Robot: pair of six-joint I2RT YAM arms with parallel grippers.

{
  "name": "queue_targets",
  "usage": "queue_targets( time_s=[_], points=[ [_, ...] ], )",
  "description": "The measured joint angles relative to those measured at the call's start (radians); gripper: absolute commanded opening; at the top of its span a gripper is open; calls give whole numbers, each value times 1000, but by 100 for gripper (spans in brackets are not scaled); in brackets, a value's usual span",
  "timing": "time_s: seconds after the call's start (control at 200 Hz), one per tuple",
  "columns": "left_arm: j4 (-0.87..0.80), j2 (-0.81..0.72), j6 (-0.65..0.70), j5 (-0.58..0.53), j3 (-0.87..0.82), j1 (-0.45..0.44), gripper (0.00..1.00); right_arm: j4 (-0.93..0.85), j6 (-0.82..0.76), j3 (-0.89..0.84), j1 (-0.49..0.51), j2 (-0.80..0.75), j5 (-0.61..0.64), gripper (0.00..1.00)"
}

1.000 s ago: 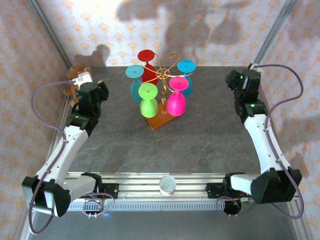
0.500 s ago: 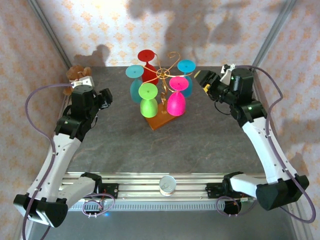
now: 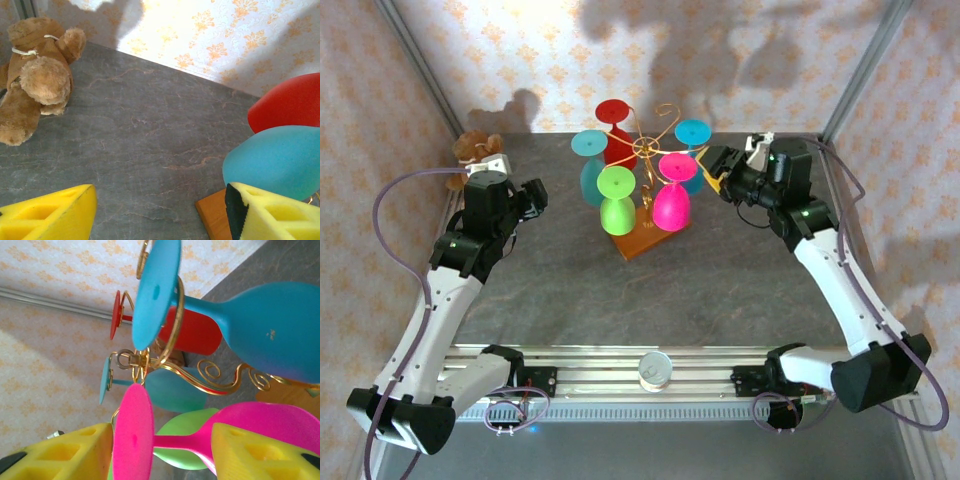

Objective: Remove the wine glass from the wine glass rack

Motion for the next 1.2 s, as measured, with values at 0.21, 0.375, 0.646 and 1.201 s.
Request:
queue_targets(
  time_s=[0.21,0.375,0.646,1.201],
  points=[
    [2,-13,0,0,-13,0,70,18,21,-1,24,26,-14,44],
    [4,-29,0,-4,-33,0,70,42,30,-1,32,27,-20,38],
    [4,-29,0,-5,-40,0,70,53,47,-1,35,27,-21,27],
    [12,-29,0,-25,-60,0,70,98,100,-1,36,34,-21,0]
  ],
)
